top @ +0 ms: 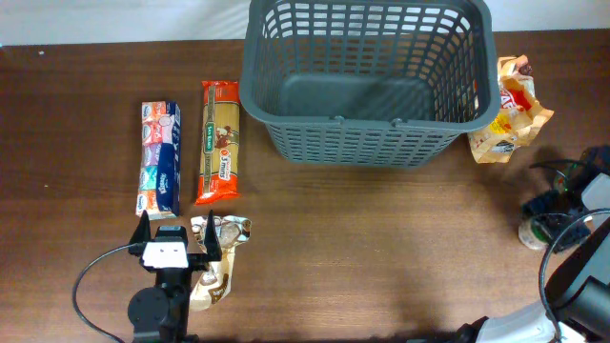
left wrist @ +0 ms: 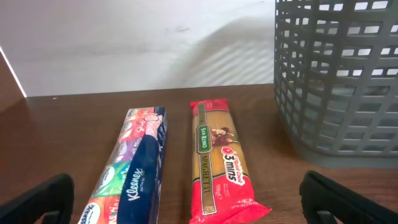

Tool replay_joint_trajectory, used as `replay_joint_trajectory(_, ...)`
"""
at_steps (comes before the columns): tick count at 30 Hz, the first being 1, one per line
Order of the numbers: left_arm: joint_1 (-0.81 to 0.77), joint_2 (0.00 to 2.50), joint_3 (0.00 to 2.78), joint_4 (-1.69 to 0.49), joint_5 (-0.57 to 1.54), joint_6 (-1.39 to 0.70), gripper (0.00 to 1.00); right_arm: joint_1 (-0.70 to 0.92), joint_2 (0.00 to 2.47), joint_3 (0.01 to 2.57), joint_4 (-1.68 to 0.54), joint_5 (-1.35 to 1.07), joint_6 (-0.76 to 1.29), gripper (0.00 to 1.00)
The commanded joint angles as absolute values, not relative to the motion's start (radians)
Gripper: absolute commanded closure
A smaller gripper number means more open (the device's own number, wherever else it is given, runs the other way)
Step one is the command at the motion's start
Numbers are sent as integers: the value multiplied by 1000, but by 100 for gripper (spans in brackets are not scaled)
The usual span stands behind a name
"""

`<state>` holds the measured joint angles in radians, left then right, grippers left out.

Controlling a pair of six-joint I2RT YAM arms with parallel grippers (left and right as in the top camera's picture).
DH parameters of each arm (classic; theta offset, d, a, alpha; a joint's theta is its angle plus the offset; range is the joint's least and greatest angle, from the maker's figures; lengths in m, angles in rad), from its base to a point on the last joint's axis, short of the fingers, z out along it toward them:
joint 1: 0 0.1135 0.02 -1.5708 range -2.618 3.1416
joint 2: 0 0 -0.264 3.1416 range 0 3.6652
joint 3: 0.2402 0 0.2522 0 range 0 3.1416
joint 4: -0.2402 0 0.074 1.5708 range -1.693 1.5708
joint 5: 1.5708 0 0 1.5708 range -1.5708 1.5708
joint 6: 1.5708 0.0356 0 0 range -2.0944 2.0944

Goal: Pack container
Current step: 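Lower the right gripper over the jar and close on it, then lift the jar with the right gripper and carry it over the basket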

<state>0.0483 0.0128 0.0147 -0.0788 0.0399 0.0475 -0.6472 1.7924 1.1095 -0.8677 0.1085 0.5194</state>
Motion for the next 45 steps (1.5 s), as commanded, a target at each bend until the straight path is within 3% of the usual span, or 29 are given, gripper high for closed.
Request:
replay_joint_trajectory(1,54,5,9,-80,33,38,1,-650,1808,1098,-867,109,527,68)
replay_joint_trajectory(5,54,5,9,-80,33,38,1,-650,1808,1098,-875,126,527,96)
replay_joint_trajectory(18,54,5,9,-80,33,38,1,-650,1780,1161,-970,128,527,96)
replay_joint_trajectory(28,54,5,9,-80,33,38,1,-648,1635,1565,-1225,114,420,96)
replay_joint_trajectory(35,54,5,9,-80,33,38,1,-625,1525,1889,-1313,-102,366,96)
replay_joint_trajectory(38,54,5,9,-80,33,38,1,-572,1478,2001,-1297,-190,366,96)
replay_joint_trajectory(45,54,5,9,-80,33,38,1,-271,1411,2149,-1165,-229,366,96)
